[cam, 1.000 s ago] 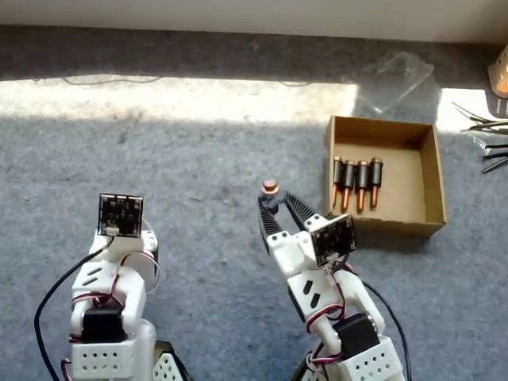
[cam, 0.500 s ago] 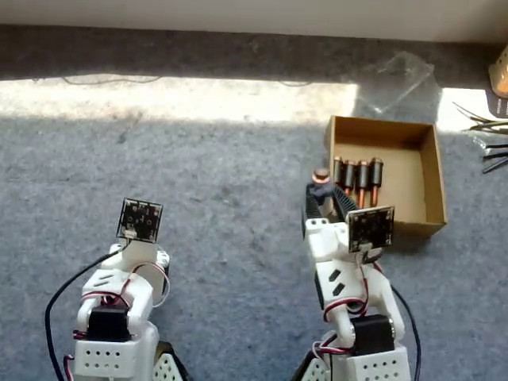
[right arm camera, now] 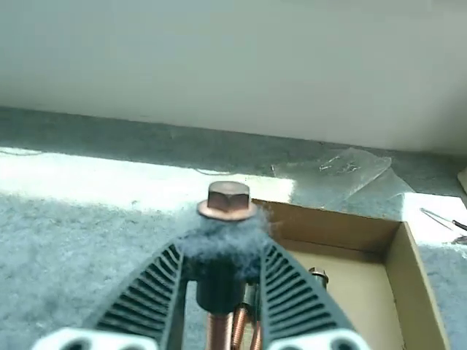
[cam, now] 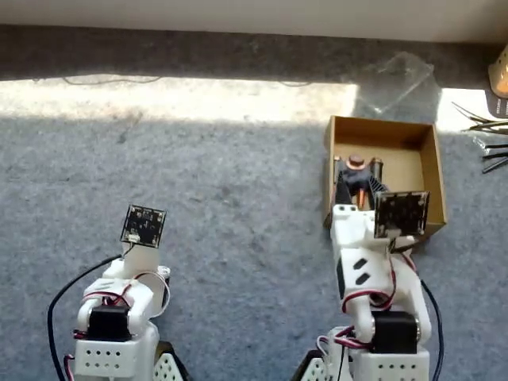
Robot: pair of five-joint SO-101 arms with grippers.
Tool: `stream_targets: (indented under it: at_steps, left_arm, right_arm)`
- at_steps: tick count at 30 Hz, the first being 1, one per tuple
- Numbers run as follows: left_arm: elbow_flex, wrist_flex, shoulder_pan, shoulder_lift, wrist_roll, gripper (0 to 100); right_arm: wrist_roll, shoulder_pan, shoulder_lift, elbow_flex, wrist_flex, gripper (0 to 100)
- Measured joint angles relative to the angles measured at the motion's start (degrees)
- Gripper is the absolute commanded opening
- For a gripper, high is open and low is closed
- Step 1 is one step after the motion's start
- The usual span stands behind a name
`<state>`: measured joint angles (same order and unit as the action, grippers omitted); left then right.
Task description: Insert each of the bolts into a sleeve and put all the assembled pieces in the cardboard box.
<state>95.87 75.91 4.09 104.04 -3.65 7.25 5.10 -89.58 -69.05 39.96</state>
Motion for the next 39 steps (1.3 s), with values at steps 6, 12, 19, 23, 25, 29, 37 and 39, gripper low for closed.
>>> stream_targets:
  at_steps: [6,12,19,23,25,29,37,39]
  left_arm:
    - [0.0,0.0,0.0,0.0,0.1,1]
    - [0.0,0.0,0.0,0.0,0.1,1]
    - [0.0,0.0,0.0,0.0,0.1,1]
    - [0.0,0.0,0.0,0.0,0.1,1]
    - [0.0,0.0,0.0,0.0,0.1,1]
    - [0.0,0.0,0.0,0.0,0.1,1]
    - [0.0,0.0,0.0,0.0,0.1,1]
    - [0.0,0.0,0.0,0.0,0.1,1]
  right_arm:
    - [0.3,-6.0,23.8,12.1,0.0,0.5]
    - [0.8,-12.3,46.8,24.4,0.0,0.5]
    - [1.0,-16.7,74.0,37.5,0.0,0.5]
    - [1.1,-18.5,88.1,46.0,0.0,0.6]
    - [1.1,-19.0,94.2,49.5,0.0,0.6]
    - [1.1,-19.1,101.7,54.1,0.0,2.7]
    - [1.1,-18.8,102.7,56.3,-0.1,14.6]
    - [1.1,-19.0,102.7,56.4,-0.1,14.6]
